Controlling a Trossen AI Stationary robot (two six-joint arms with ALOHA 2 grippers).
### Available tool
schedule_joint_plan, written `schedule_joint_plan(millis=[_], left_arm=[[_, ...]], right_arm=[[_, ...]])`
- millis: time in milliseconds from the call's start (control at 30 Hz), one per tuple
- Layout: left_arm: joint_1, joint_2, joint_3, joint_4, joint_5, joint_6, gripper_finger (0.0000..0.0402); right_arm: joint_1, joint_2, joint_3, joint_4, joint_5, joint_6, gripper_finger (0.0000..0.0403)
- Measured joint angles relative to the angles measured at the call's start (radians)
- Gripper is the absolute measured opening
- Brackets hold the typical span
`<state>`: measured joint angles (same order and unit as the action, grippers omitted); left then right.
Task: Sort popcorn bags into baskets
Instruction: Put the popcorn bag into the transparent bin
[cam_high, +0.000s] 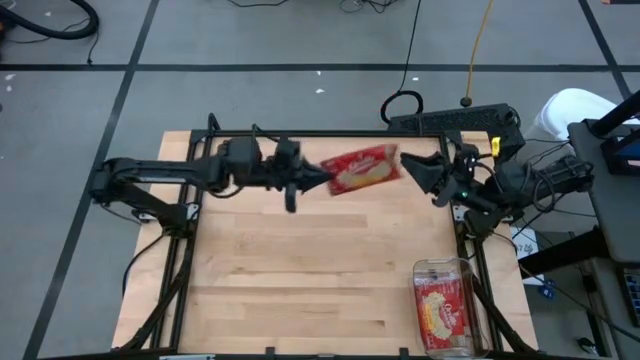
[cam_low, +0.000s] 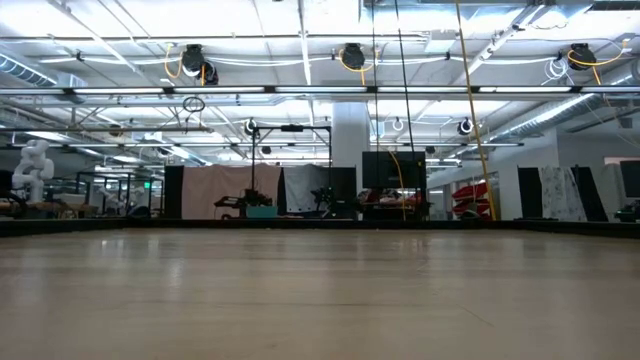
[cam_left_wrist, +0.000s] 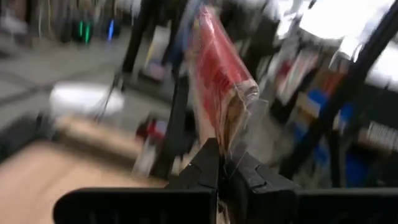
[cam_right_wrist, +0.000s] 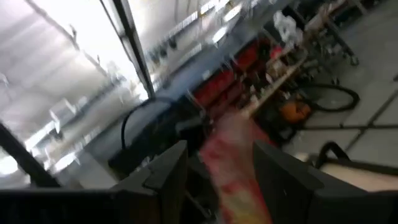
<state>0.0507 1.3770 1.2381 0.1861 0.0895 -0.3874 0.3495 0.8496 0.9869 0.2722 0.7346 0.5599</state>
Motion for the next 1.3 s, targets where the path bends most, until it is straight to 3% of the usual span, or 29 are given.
schedule_joint_plan(millis=[133,333,533,700,933,1200,1300], left_arm=[[0.001,-0.071,0.0,-0.264,0.048,0.039,0.0005],[-0.015,-0.137,-0.002,-0.535,0.125,0.064,0.0011],[-0.044,-0.135,-0.002,-0.613,0.272,0.053,0.0006],[-0.081,-0.133,-0.002,-0.622,0.295,0.05,0.0016],[-0.13,-0.133,-0.002,-0.647,0.295,0.039,0.0006],[-0.176,-0.088,0.002,-0.648,0.291,0.039,0.0015],[-0.191,-0.072,-0.002,-0.669,0.29,0.038,0.0006]], right_arm=[[0.055,0.039,0.141,-0.227,0.055,0.012,0.0175],[0.057,0.194,0.46,-0.65,0.011,0.087,0.0176],[0.007,0.44,0.789,-1.019,-0.184,0.156,0.0176],[-0.046,0.636,0.959,-1.242,-0.445,0.197,0.0176],[-0.097,0.799,0.996,-1.265,-0.665,0.185,0.0176],[-0.123,0.864,0.998,-1.204,-0.728,0.054,0.0175],[-0.14,0.878,1.0,-1.199,-0.834,0.01,0.0164]])
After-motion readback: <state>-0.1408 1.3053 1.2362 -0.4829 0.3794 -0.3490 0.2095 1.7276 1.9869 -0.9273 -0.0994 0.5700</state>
